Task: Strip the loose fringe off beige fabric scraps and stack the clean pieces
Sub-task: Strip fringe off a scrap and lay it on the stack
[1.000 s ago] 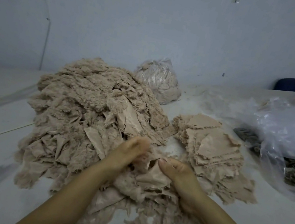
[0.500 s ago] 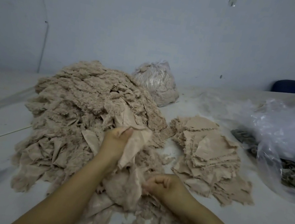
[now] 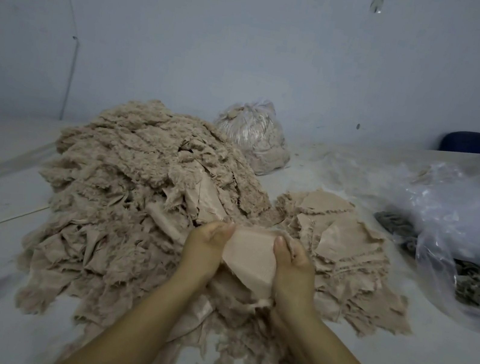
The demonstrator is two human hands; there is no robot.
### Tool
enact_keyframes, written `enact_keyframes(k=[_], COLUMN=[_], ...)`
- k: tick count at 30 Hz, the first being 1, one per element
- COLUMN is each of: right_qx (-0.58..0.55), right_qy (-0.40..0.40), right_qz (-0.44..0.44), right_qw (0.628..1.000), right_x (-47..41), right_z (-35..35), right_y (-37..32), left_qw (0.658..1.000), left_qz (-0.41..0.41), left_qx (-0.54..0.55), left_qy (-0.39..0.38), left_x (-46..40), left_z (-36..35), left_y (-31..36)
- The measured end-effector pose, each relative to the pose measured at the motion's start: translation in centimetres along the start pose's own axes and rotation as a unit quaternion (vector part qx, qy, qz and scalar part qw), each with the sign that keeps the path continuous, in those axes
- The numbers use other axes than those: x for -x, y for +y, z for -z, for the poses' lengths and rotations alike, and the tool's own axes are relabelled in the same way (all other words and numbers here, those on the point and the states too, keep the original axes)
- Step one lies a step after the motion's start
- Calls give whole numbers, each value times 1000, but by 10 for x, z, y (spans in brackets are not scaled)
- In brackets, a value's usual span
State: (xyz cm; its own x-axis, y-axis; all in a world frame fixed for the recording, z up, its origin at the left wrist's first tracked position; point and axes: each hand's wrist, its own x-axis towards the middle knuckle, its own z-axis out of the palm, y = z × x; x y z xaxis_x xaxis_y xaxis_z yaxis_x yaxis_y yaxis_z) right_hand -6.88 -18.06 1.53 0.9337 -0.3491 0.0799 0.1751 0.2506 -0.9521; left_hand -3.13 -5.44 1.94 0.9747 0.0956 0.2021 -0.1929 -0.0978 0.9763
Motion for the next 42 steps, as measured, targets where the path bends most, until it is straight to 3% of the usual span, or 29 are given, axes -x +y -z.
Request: enact_keyframes(k=[3,9,15,20,23,26,29,33,35,37,39,42], right_qx=[5,6,2,89,73,12,12,177,268,370,428,439], right_qy=[-6,-26,-24,-100,-94,17,119,126,139,136,131,114], right_qz=[-42,-57,-30,27,-2,-34,25,119,131,118,98,109], right_qw=[999,998,999,991,993,999,993,969,944,911,889,885], right_x=[0,11,13,18,8,-11,-39,-82,-104,-122,-132,-132], right_z=[4,-4,11,18,17,15,20,44,64,86,103,107], right_y=[5,10,9,18,20,18,0,-31,-45,-53,-53,-43], left_qw=[999,954,964,963,978,995,1000,995,992,963,908,868], left_qz=[30,172,178,179,158,74,-11,5,0,-45,-61,-84], left_qx=[-6,220,169,150,118,63,11,61,7,-155,-281,-346], left_qy=[39,107,98,132,73,33,-1,-81,-129,-214,-304,-347], left_x=[-6,-11,-17,-28,-23,-16,-8,-7,-11,-13,-13,-9], left_z=[8,-2,-1,3,-2,-7,-17,-32,-27,-10,9,20], left_y=[-5,0,-5,-5,1,7,12,16,11,3,-6,-15])
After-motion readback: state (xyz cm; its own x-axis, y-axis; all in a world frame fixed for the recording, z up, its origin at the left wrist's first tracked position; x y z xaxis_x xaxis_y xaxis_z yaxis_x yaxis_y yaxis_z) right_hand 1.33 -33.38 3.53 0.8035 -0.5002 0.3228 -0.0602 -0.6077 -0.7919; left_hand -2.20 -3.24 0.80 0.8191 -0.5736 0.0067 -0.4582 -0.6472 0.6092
